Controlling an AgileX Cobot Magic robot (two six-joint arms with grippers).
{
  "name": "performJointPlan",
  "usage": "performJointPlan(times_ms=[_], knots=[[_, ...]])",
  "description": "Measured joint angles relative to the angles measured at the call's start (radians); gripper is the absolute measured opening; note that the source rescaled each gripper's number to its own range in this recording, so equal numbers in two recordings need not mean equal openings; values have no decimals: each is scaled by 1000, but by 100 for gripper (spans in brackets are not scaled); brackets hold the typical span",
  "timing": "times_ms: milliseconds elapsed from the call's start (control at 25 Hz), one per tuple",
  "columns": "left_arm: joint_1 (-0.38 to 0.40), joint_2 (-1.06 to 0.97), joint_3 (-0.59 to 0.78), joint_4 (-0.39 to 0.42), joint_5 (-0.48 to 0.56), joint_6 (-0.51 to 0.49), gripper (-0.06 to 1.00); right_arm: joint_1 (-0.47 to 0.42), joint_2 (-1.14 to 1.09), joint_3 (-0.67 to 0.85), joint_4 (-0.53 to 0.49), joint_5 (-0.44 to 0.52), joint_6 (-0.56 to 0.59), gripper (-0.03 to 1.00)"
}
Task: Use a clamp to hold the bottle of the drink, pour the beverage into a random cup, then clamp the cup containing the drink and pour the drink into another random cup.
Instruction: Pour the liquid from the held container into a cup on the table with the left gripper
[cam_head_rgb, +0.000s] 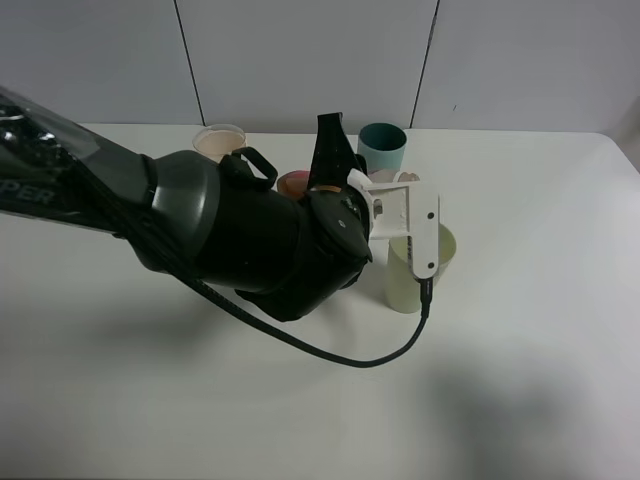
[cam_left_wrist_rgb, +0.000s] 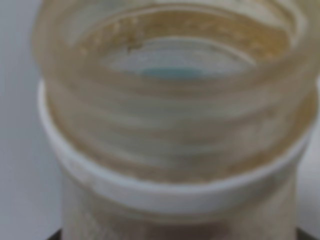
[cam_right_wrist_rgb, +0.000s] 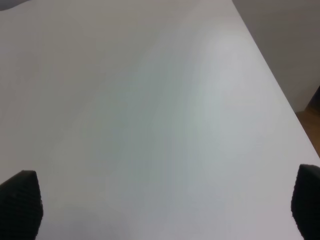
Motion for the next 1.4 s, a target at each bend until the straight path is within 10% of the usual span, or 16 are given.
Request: performJointPlan(times_ms=[1400], knots=[[0,4,0,115,-65,231,1,0,0,0,0,0,0,100]])
